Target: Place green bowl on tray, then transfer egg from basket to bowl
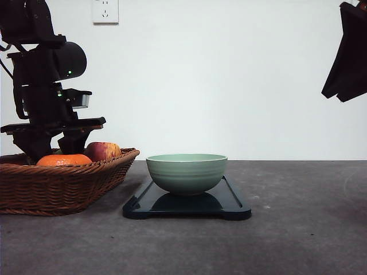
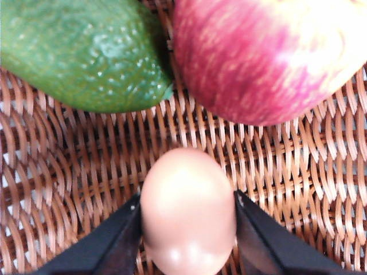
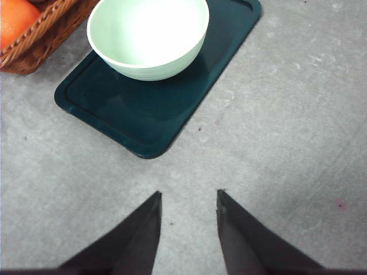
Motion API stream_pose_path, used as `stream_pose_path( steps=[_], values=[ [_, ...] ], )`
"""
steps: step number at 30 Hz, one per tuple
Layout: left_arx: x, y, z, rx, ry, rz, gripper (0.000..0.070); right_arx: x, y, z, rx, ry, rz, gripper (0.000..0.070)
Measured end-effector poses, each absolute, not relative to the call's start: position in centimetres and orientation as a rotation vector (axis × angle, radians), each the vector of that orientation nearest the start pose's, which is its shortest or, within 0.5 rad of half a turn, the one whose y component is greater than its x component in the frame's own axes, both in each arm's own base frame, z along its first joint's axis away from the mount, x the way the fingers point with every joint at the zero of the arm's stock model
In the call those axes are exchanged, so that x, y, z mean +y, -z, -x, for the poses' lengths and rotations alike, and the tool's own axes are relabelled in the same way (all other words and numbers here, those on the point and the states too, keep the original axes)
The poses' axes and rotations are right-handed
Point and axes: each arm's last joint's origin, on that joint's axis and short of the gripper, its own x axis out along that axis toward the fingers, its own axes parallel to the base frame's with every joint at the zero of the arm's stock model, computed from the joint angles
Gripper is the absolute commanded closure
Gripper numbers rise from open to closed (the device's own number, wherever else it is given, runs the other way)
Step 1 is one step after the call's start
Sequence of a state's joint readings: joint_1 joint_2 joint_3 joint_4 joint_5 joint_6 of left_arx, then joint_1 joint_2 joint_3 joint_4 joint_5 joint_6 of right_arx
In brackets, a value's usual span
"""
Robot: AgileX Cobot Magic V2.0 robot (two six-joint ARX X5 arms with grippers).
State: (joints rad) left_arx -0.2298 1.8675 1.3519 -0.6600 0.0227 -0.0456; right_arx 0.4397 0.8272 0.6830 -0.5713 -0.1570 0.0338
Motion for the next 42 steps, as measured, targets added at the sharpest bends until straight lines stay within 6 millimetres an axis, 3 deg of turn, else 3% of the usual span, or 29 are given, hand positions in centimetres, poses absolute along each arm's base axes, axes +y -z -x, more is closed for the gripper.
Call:
stream_pose_path(
  steps=[12, 25, 32, 42],
  values=[
    [-8.5, -21.2, -35.9, 1.216, 0.193, -0.087, 0.0517, 7.4, -25.9, -14.7, 0.728, -0.558, 0.071, 0.0514],
    [-8.4, -29.8, -31.8, 0.965, 0.293, -0.035, 0.0513, 7.5, -26.0, -14.8, 0.716, -0.559, 0.069, 0.0514],
    [-11.3, -33.1, -31.2, 0.722, 0.543, 0.029, 0.0512, 7.5, -26.1, -14.9, 0.696, -0.561, 0.066, 0.0514],
    [-17.8, -32.6, -30.5, 0.622, 0.701, -0.019, 0.0511, 7.5, -26.2, -15.0, 0.688, -0.562, 0.065, 0.0514]
  ],
)
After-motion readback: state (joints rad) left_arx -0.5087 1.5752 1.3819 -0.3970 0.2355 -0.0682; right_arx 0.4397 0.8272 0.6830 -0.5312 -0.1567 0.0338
